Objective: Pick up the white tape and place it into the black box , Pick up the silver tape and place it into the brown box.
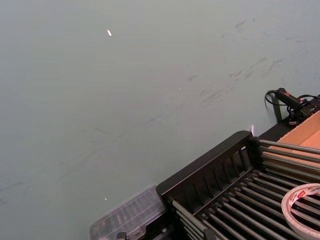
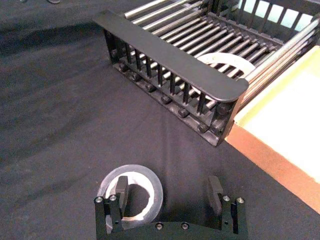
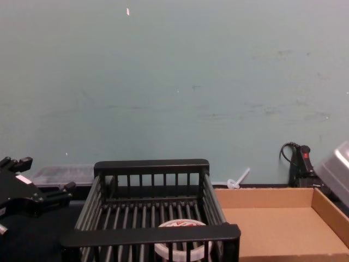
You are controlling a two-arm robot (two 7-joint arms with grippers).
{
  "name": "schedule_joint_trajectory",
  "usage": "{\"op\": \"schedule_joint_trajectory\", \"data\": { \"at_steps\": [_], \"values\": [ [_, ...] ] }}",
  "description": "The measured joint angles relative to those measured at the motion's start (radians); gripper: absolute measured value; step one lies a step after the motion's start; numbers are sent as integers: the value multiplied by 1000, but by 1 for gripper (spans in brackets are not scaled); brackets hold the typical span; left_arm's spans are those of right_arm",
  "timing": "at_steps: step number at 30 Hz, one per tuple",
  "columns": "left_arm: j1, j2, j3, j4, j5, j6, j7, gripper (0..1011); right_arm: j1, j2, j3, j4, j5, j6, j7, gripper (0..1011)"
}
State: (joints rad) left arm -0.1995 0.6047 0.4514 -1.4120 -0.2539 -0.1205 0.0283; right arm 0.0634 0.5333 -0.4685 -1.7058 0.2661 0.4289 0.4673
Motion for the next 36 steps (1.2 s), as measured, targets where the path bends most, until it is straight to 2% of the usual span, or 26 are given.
{"op": "schedule_joint_trajectory", "data": {
  "at_steps": [14, 29, 36],
  "values": [
    [0, 0, 0, 0, 0, 0, 0, 1001, 12, 5, -22, 13, -2, 7, -9, 1002],
    [0, 0, 0, 0, 0, 0, 0, 1001, 13, 3, -22, 15, -4, 9, -10, 1003],
    [0, 0, 0, 0, 0, 0, 0, 1001, 12, 3, -22, 15, -4, 9, -10, 856]
  ]
}}
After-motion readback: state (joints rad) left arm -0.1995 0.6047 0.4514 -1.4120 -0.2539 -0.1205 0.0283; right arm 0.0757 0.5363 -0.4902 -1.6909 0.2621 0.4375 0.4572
